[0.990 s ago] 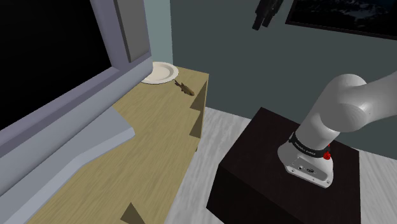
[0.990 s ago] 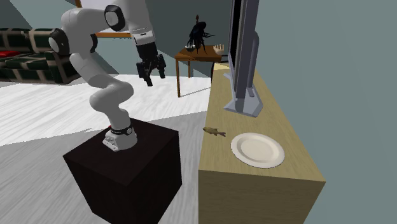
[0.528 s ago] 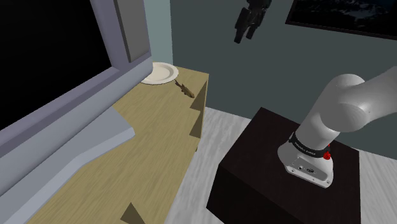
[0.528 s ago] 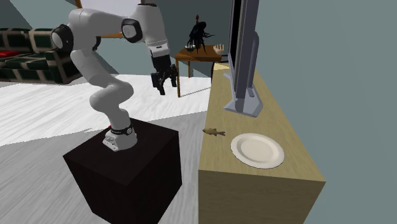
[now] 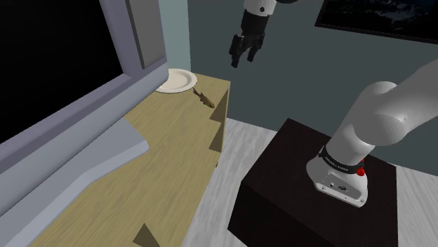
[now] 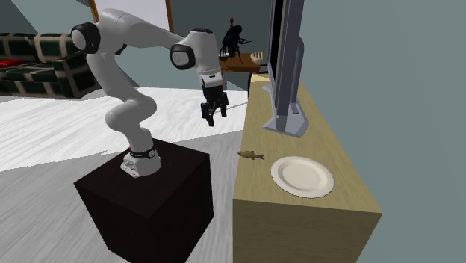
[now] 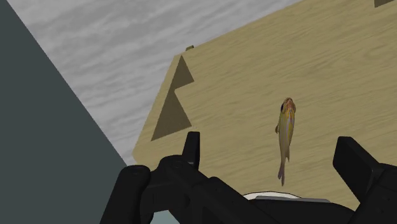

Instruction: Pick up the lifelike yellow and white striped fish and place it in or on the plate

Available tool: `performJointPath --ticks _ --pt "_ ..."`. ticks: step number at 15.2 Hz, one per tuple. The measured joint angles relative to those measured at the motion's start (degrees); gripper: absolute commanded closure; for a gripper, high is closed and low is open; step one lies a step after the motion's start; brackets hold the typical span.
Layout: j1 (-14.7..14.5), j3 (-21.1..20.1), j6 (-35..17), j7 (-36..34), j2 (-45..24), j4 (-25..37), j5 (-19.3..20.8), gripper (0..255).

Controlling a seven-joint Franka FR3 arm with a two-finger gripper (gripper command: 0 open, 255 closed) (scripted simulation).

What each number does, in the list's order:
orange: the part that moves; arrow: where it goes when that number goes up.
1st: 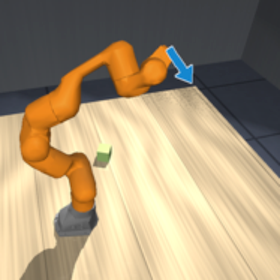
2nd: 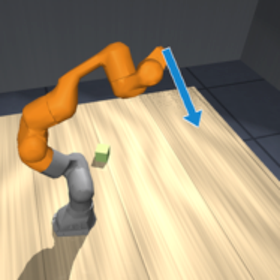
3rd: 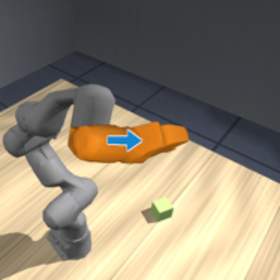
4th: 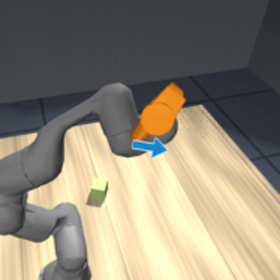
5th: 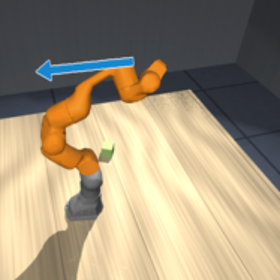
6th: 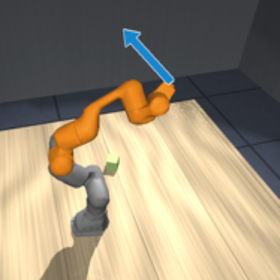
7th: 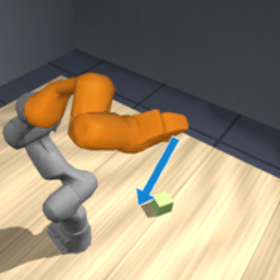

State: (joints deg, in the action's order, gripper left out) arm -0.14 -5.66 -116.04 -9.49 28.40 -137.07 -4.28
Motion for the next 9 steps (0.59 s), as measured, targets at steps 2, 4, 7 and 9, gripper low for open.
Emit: performJointPath --ticks 2,4,7,9 --pt "0.0 -1.3 -2.8 -2.0 -3.8 0.7 0.1 0" --pt "0.2 -2.2 -5.7 -3.6 -7.9 1.6 0.5 0" --pt "0.2 -4.0 -9.7 -7.0 -14.4 3.6 1.4 0" --pt "0.0 -5.3 -12.0 -9.9 -18.7 5.3 2.3 0"
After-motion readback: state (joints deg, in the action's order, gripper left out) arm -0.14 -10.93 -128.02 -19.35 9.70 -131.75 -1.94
